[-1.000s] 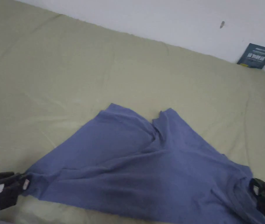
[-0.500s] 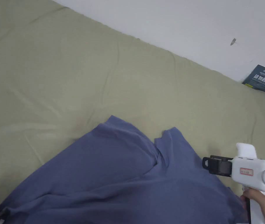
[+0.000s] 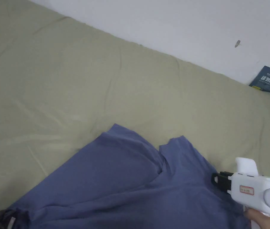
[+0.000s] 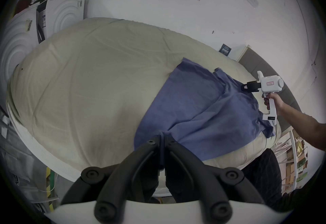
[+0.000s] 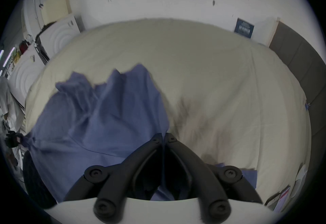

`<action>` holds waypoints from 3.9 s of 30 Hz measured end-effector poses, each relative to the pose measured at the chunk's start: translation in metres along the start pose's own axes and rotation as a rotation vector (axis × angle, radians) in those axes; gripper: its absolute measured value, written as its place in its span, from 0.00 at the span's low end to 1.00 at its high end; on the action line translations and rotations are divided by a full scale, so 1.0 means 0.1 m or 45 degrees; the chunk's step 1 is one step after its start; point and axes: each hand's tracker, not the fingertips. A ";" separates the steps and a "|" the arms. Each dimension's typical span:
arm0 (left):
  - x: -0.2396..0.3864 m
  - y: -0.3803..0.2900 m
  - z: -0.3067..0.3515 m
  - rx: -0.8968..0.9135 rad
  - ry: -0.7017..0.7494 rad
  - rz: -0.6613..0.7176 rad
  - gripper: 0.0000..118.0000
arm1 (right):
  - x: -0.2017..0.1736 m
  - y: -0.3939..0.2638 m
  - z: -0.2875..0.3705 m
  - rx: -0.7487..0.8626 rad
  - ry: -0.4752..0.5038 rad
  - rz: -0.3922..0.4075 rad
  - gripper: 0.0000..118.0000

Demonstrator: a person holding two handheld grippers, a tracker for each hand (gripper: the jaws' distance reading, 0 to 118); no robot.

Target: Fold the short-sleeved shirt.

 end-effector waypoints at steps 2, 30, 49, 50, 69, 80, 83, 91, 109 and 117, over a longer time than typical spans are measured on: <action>0.07 0.07 -0.01 0.031 -0.003 0.007 0.04 | -0.04 0.06 0.29 0.084 0.059 -0.060 0.01; 1.33 4.19 0.45 0.678 -0.103 -0.043 0.03 | 0.64 2.55 3.57 0.945 -0.005 -0.254 0.01; 1.52 5.46 0.39 0.914 0.019 -0.065 0.02 | 0.79 3.72 3.41 1.132 -0.186 -0.240 0.01; 1.48 5.41 0.28 0.886 0.020 -0.054 0.02 | 0.81 3.68 3.29 1.126 -0.196 -0.244 0.01; 0.92 3.10 -0.03 0.766 -0.051 -0.016 0.01 | 0.58 1.48 3.05 0.924 -0.092 -0.284 0.01; 0.41 0.39 0.14 0.417 0.001 0.088 0.01 | 0.04 -1.48 2.49 0.448 -0.061 -0.362 0.02; 0.32 -0.02 -0.03 0.250 0.027 0.075 0.01 | -0.05 -1.96 2.19 0.287 -0.119 -0.368 0.04; 0.32 -0.20 0.41 0.293 -0.021 0.063 1.00 | -0.18 -2.27 2.32 0.184 -0.096 -0.313 0.99; 0.47 -0.36 0.11 0.016 0.269 -0.396 1.00 | -0.46 -2.58 2.55 0.131 -0.121 -0.432 0.03; 0.28 -0.09 -0.46 -0.036 0.317 -0.439 0.99 | -0.44 -2.59 2.53 0.114 -0.106 -0.474 0.03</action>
